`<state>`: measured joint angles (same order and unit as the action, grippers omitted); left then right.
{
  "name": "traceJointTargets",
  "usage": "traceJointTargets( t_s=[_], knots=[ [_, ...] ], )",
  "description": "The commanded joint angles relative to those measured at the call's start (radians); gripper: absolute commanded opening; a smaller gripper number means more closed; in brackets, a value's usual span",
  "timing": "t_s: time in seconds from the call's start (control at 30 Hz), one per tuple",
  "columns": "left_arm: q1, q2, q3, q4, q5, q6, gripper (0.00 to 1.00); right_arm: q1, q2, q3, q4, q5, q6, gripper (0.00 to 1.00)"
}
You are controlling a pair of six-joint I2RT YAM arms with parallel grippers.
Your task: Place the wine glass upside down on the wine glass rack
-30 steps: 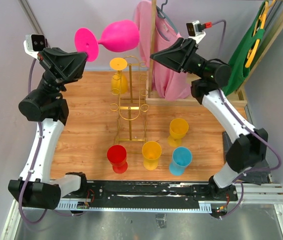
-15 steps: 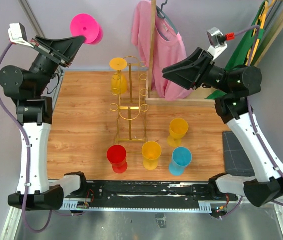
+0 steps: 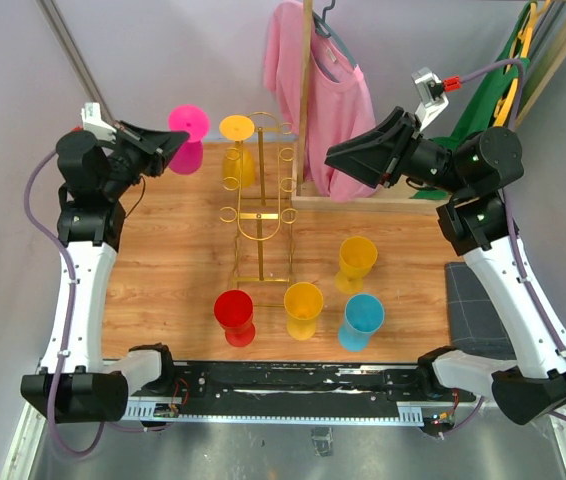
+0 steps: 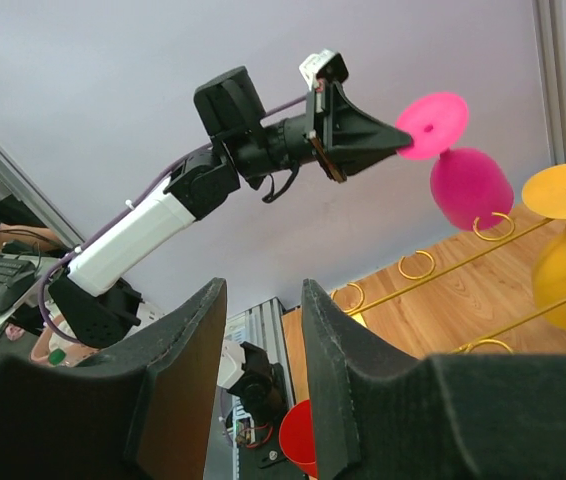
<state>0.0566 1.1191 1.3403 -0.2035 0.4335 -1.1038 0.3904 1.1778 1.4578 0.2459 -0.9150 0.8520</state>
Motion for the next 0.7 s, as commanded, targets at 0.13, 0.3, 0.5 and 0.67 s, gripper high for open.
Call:
traceJointTargets(
  t_s=[0.13, 0.3, 0.5, 0.67],
  knots=[
    [0.003, -0.035, -0.104, 0.044, 0.099, -0.043, 0.00, -0.010, -0.004, -0.011, -0.007, 0.017, -0.027, 0.37],
    [0.000, -0.031, -0.156, 0.110, 0.145, -0.080, 0.00, -0.010, 0.000, -0.024, -0.003, 0.021, -0.019, 0.37],
    [-0.014, -0.013, -0.160, 0.135, 0.171, -0.084, 0.00, -0.009, 0.002, -0.030, -0.006, 0.024, -0.015, 0.36],
    [-0.037, 0.007, -0.155, 0.145, 0.170, -0.084, 0.00, -0.010, 0.002, -0.028, -0.009, 0.027, -0.018, 0.36]
  ],
)
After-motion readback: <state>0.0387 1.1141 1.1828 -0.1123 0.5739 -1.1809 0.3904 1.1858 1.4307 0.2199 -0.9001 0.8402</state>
